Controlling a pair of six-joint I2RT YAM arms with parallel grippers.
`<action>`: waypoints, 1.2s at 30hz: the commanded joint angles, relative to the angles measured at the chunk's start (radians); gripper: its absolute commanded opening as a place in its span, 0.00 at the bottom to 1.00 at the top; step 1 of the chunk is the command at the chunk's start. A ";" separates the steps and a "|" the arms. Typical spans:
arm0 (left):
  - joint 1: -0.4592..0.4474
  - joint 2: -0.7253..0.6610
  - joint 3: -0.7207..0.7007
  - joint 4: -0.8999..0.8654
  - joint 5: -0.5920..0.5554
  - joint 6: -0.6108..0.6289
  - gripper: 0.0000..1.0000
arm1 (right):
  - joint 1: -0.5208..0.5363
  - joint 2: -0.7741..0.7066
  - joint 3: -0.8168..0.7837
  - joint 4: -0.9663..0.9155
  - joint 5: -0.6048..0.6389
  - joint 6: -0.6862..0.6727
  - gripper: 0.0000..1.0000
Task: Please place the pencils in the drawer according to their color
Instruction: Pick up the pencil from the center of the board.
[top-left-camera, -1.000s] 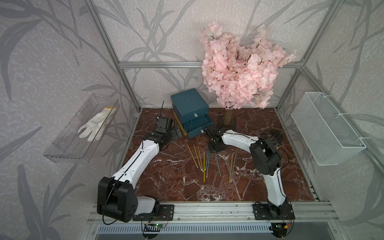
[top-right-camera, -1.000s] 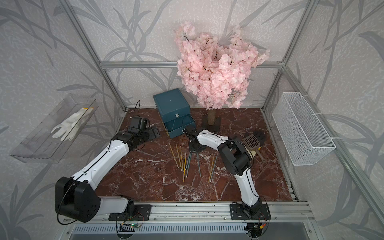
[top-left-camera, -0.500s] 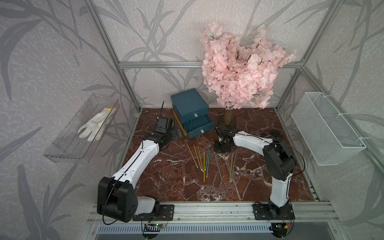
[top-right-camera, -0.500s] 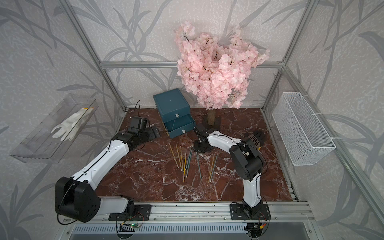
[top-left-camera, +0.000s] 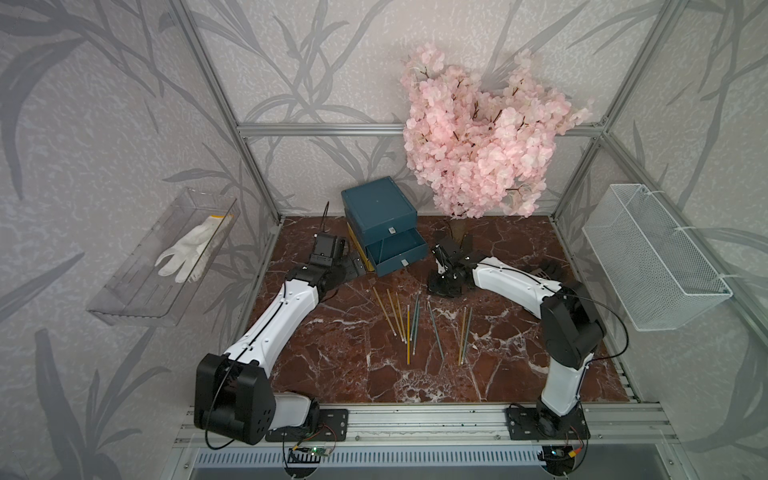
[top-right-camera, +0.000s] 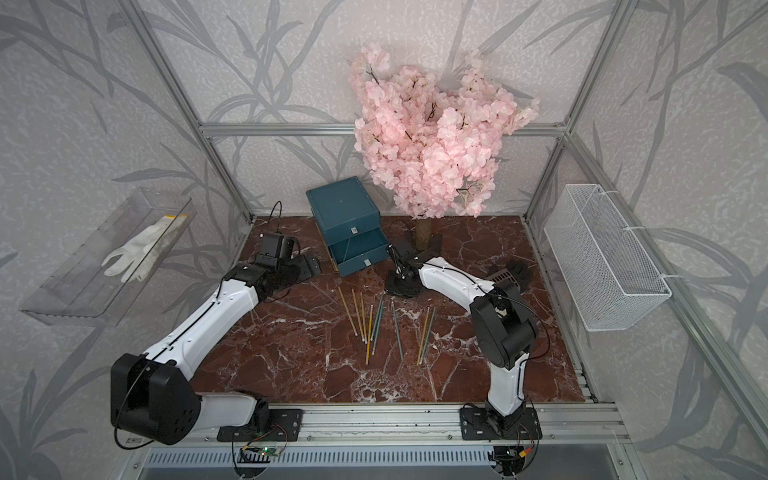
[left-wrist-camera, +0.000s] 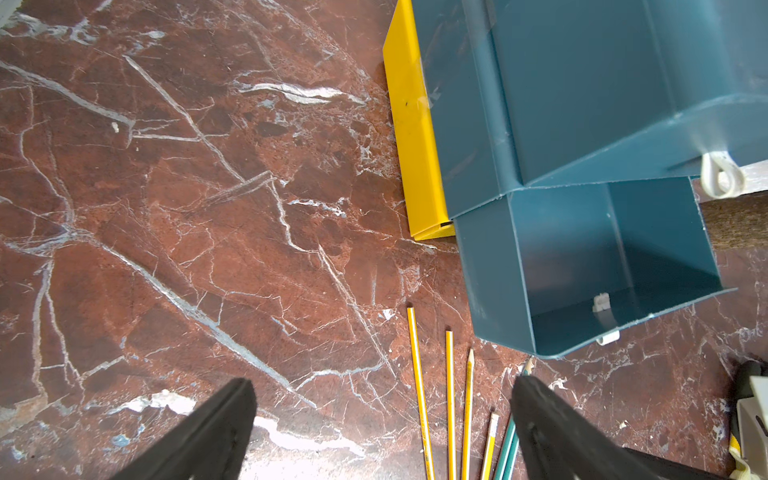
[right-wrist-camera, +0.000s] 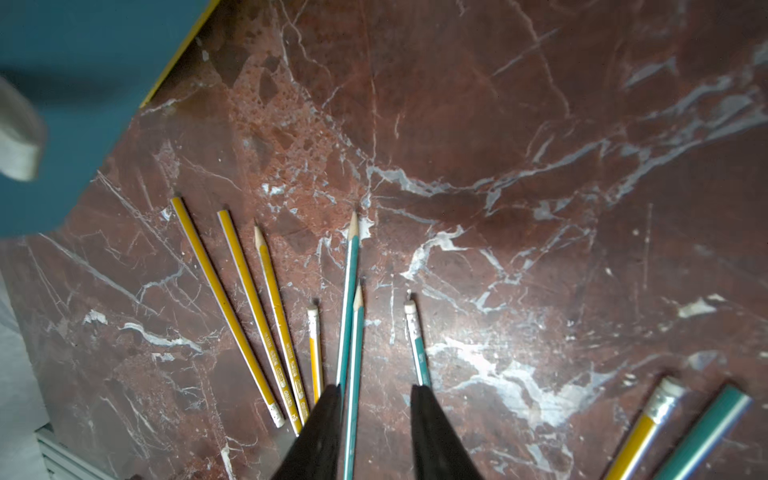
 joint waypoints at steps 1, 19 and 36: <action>0.004 0.002 -0.002 -0.018 0.007 0.009 1.00 | 0.061 0.021 0.047 -0.132 0.085 -0.074 0.33; 0.004 0.002 -0.009 -0.015 0.026 0.001 1.00 | 0.312 -0.011 -0.110 -0.186 0.102 -0.053 0.46; 0.005 -0.031 -0.017 -0.040 0.003 0.007 1.00 | 0.355 0.128 -0.045 -0.198 0.096 -0.063 0.45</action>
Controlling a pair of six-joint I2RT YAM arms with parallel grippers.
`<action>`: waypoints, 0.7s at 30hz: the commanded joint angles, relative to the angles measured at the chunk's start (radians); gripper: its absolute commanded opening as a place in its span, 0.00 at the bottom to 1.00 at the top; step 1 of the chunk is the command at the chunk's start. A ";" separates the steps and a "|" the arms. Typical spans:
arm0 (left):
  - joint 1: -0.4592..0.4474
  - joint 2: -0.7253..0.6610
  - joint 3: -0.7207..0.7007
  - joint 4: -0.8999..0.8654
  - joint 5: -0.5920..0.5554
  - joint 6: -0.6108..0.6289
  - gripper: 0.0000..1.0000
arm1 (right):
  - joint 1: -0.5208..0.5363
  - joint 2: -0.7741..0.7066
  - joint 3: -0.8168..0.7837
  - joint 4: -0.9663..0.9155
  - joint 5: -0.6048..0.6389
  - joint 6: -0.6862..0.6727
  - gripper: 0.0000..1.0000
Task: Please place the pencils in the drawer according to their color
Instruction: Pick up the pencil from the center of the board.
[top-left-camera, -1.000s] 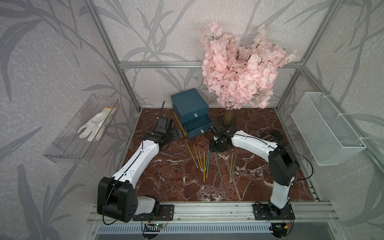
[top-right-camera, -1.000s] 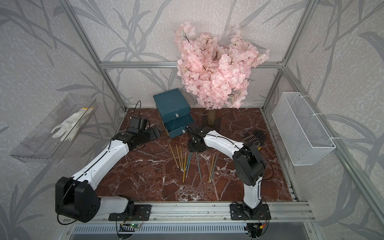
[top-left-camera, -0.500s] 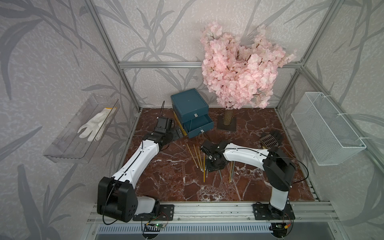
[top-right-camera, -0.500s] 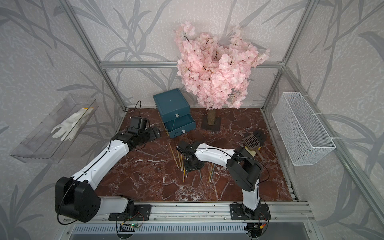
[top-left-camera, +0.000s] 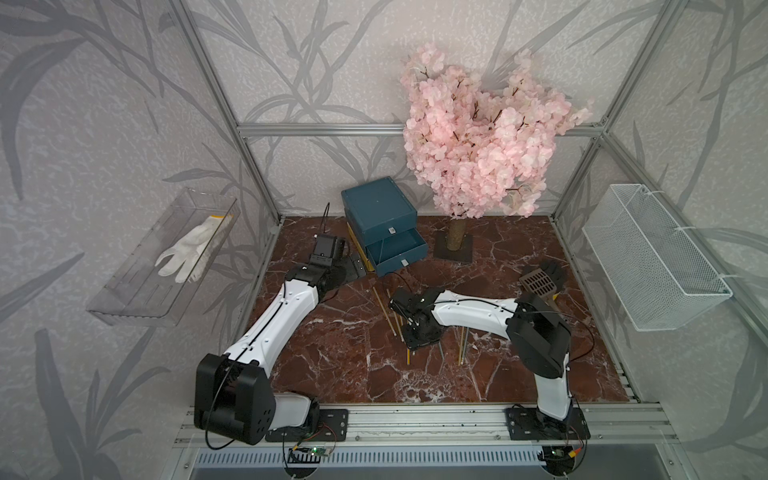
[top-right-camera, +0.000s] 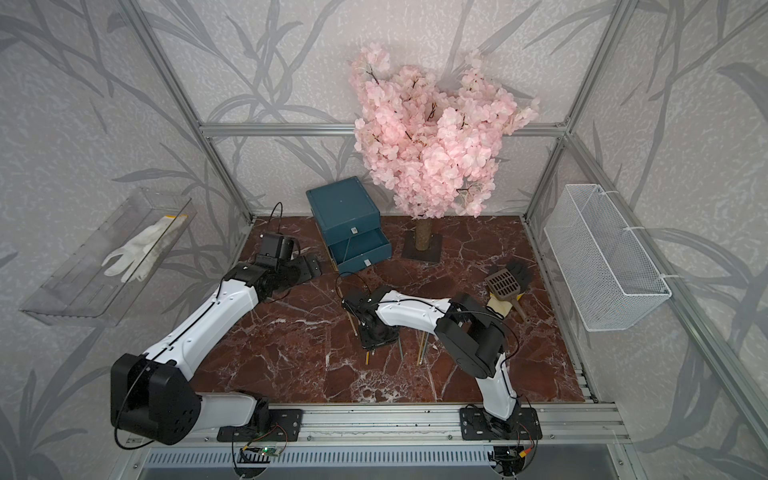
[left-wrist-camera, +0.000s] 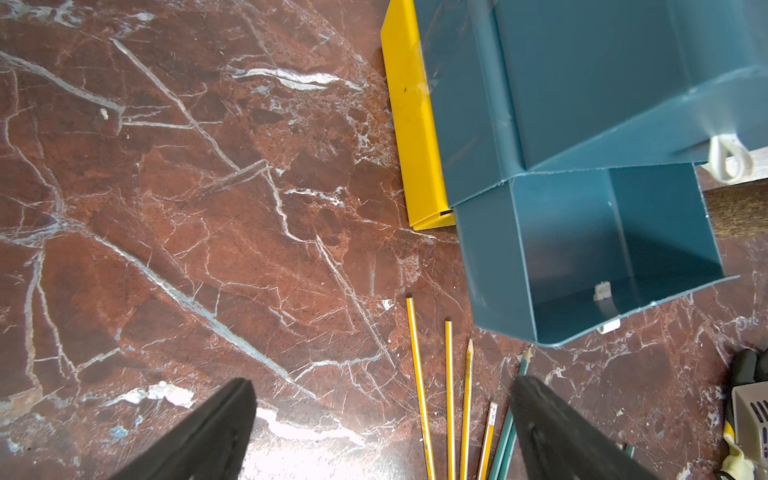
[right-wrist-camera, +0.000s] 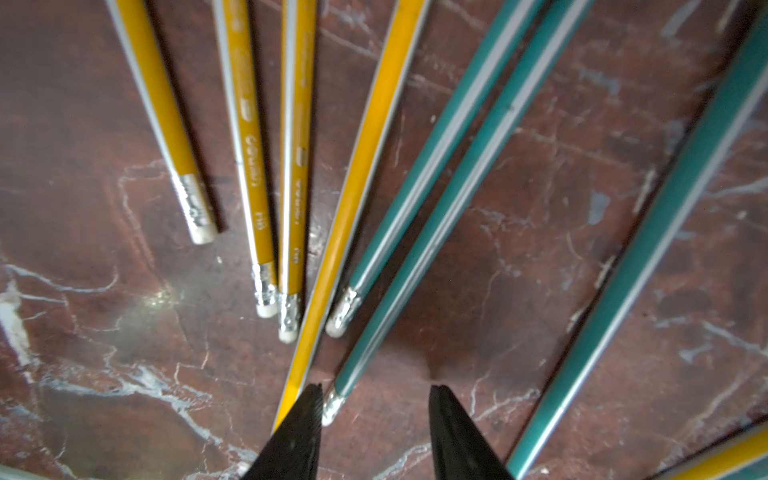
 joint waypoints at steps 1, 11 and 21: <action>0.004 -0.034 -0.017 -0.023 -0.018 0.007 1.00 | 0.008 0.019 -0.010 -0.025 0.007 -0.010 0.45; 0.004 -0.065 -0.037 -0.023 -0.024 -0.002 1.00 | 0.008 0.042 -0.040 -0.070 0.073 -0.033 0.39; 0.007 -0.062 -0.031 -0.021 -0.021 0.013 1.00 | -0.009 0.033 -0.078 -0.104 0.133 -0.032 0.33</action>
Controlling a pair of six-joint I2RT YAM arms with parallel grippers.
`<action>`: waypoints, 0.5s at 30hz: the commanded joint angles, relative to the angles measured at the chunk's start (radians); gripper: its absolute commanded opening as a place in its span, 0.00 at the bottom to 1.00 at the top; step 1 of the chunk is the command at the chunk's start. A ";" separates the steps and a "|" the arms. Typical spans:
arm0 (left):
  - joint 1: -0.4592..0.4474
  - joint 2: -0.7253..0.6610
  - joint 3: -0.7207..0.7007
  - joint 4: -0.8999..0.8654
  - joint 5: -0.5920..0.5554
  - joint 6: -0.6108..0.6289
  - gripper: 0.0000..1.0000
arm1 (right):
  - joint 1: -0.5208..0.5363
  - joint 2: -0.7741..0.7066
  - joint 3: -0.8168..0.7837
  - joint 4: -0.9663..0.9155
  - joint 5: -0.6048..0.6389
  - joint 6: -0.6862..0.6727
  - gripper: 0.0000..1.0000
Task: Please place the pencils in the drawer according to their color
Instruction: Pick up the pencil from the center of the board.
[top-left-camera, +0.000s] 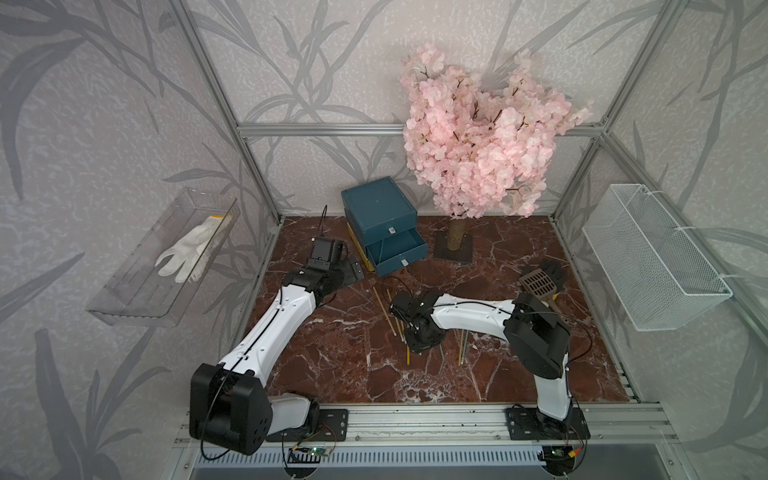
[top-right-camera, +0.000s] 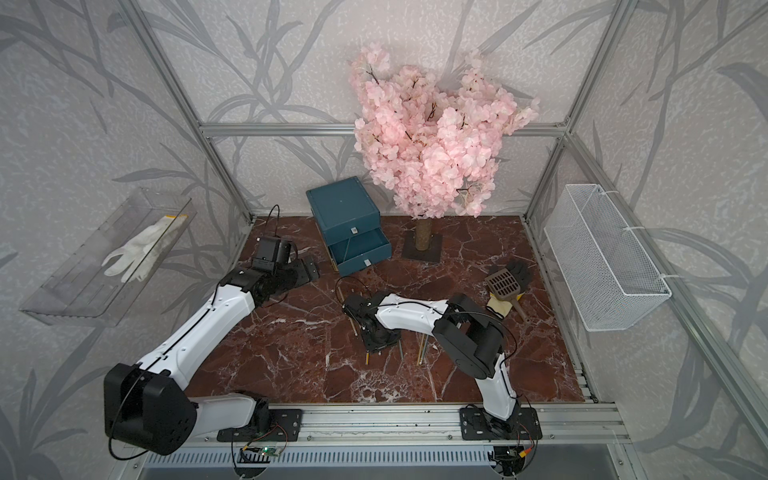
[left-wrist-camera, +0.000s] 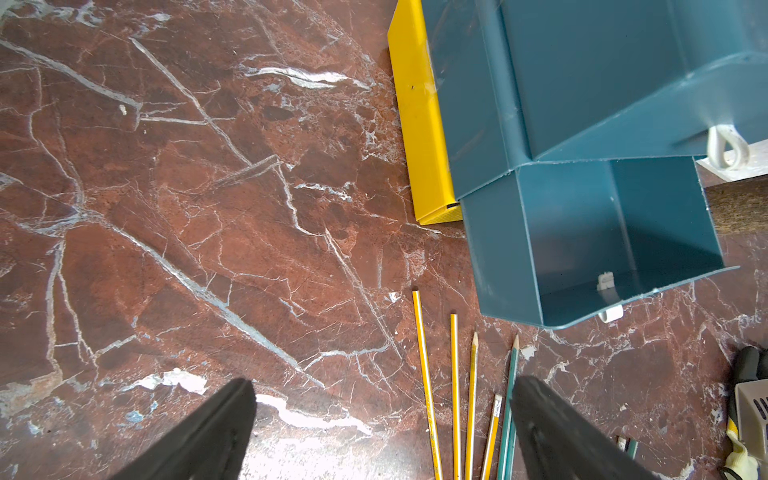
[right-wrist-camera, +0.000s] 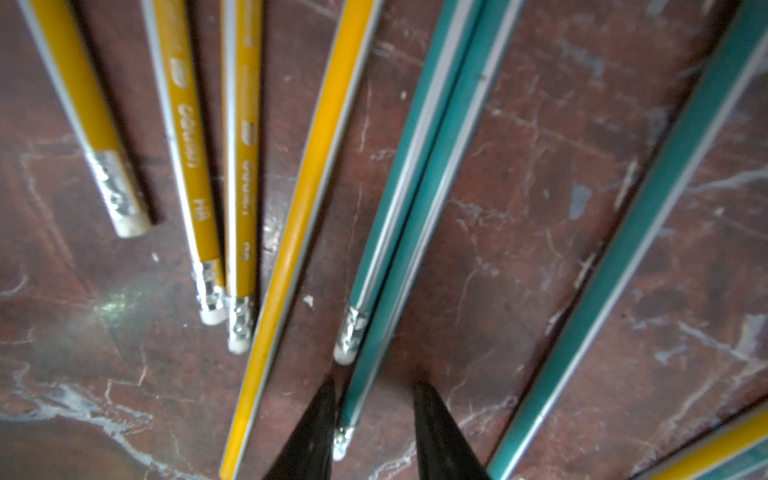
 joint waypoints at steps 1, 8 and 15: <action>0.008 -0.014 -0.002 -0.011 -0.013 0.014 1.00 | -0.016 0.035 -0.044 -0.092 0.067 -0.004 0.32; 0.014 0.003 0.002 0.008 -0.001 0.011 1.00 | -0.034 0.040 -0.067 -0.081 0.024 0.009 0.14; 0.015 0.025 0.008 0.020 0.014 0.003 1.00 | -0.044 0.014 -0.118 -0.053 -0.016 0.035 0.00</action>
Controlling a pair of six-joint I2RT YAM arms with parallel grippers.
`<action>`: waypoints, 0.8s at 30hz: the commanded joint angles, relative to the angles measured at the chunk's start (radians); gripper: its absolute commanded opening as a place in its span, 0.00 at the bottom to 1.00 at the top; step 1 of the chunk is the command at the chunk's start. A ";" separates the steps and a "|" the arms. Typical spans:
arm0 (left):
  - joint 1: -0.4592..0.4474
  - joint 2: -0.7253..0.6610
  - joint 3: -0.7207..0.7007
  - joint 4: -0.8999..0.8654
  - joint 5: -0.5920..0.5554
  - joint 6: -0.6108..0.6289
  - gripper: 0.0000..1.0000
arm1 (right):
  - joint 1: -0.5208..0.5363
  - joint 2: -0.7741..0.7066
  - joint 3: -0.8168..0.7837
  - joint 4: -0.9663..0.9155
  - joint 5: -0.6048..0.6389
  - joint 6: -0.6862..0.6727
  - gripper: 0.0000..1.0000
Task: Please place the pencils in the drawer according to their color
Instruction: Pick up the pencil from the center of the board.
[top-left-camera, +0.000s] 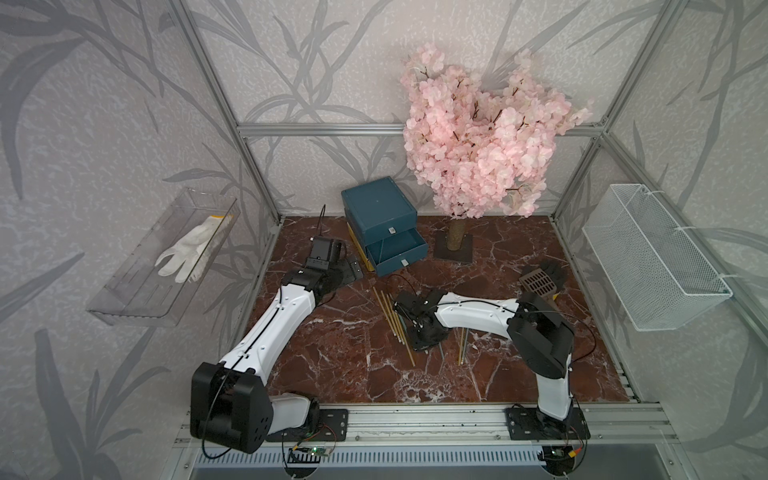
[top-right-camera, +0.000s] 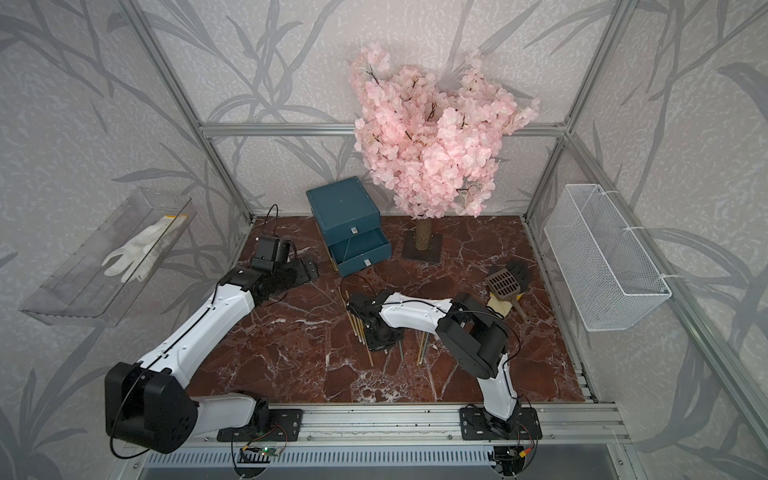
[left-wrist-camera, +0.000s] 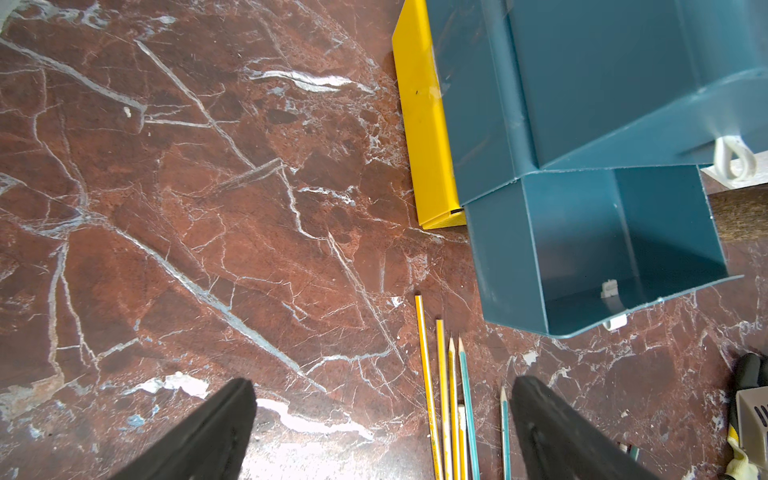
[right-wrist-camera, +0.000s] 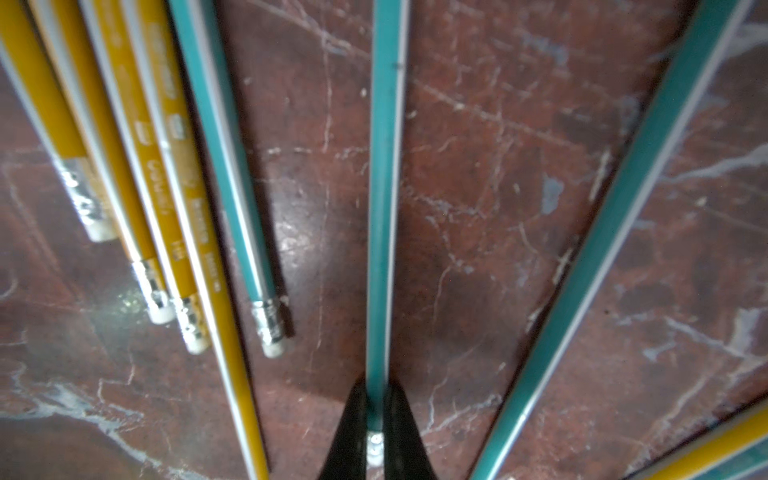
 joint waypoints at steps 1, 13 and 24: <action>0.006 0.016 0.010 0.009 0.013 0.003 1.00 | -0.021 0.035 -0.082 -0.074 0.006 0.026 0.00; 0.006 0.070 0.044 0.009 0.037 0.001 1.00 | -0.103 -0.203 -0.154 -0.012 -0.070 0.058 0.00; 0.006 0.108 0.087 0.015 0.048 -0.008 1.00 | -0.197 -0.361 -0.090 0.020 -0.185 0.107 0.00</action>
